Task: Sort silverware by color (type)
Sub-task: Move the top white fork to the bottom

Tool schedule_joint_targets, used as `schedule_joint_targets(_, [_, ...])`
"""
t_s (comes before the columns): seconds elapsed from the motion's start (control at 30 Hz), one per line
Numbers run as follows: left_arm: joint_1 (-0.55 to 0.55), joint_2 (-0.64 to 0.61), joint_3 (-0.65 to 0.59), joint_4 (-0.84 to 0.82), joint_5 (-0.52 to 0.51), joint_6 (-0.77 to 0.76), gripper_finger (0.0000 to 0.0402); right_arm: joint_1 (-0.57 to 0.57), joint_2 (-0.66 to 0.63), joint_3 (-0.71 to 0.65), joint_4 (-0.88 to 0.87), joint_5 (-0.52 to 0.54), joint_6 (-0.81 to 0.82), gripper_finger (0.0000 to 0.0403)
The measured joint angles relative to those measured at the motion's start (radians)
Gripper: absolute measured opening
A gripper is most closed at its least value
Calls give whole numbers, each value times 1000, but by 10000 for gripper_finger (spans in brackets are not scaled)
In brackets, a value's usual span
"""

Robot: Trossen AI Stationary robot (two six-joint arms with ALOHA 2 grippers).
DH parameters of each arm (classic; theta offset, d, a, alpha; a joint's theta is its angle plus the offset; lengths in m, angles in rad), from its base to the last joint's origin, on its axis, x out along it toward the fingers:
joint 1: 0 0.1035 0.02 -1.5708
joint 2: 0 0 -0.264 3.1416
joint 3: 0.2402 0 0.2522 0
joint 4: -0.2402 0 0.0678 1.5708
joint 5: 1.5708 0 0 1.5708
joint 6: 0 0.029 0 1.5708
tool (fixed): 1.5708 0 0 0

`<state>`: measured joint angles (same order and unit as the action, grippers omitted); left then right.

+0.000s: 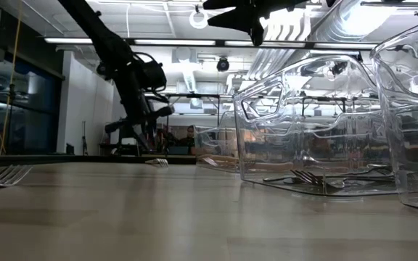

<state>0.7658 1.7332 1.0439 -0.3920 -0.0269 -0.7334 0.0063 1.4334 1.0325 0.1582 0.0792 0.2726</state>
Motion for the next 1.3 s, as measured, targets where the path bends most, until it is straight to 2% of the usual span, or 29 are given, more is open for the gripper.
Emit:
schedule_joint_targets(0.43, [-4,60,0,83,-14,-155,87,0,0,0,-9,0,-8,145])
schedule_joint_targets(0.63, [-7,60,0,153,-24,-154,87,0,0,0,-31,0,-11,145])
schedule_joint_targets(0.77, [-7,69,0,155,-56,-207,87,0,0,0,-54,0,-11,145])
schedule_joint_targets(0.87, [-7,86,0,213,-44,-217,87,0,0,0,-65,0,-11,145])
schedule_joint_targets(0.97, [-7,120,1,263,11,-208,87,0,0,0,-66,0,-11,145])
schedule_joint_targets(1.3, [-8,145,0,180,-3,-194,87,0,0,0,-66,0,-11,145])
